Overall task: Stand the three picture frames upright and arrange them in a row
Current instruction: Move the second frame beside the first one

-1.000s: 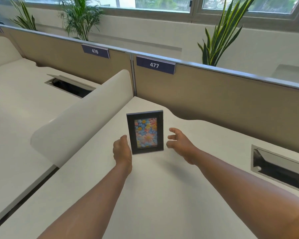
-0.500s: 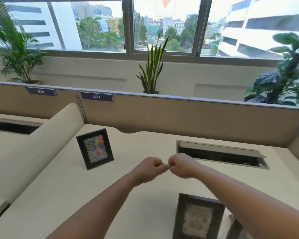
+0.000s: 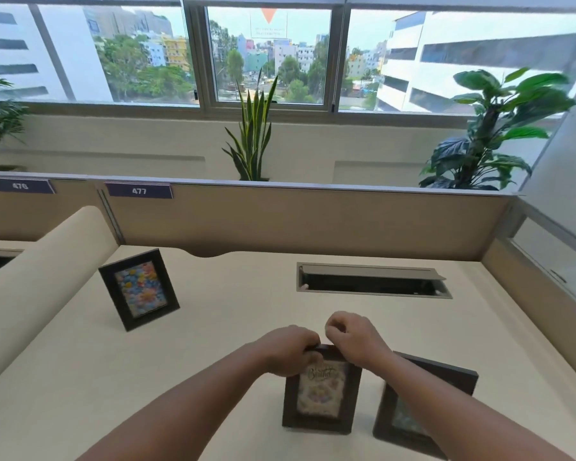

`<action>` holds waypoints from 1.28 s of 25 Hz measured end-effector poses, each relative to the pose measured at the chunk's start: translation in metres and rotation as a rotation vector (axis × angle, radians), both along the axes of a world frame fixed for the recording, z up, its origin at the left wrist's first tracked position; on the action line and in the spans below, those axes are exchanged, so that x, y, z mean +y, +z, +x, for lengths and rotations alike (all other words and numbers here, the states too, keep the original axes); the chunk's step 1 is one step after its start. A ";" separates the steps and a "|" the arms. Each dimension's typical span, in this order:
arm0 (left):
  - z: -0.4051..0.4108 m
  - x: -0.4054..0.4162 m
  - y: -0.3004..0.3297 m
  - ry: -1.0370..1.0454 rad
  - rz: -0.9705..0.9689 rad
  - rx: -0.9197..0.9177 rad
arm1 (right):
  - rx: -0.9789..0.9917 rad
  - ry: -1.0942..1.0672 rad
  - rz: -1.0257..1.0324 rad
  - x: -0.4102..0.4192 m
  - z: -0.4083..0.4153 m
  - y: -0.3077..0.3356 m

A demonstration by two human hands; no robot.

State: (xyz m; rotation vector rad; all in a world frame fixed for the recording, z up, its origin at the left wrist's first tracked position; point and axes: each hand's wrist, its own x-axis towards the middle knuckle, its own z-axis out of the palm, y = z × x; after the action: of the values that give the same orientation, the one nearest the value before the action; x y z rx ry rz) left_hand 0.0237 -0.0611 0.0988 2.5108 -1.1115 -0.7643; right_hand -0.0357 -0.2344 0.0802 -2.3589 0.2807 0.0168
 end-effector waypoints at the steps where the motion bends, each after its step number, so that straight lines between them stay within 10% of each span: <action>1: 0.006 0.006 0.002 0.041 -0.024 0.016 | -0.024 -0.044 0.153 0.000 -0.001 -0.002; 6: 0.048 0.044 0.029 0.203 -0.138 0.023 | 0.173 -0.019 0.719 0.007 0.001 -0.036; 32: 0.273 0.190 -0.009 0.402 -0.071 -0.594 | 0.210 -0.101 0.917 0.148 0.294 -0.091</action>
State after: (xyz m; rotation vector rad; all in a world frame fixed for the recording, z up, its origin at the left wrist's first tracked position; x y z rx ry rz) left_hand 0.2962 0.1288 0.0899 2.8383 -0.7095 0.1382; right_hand 0.2579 -0.0862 -0.0112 -1.4298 0.3904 0.2847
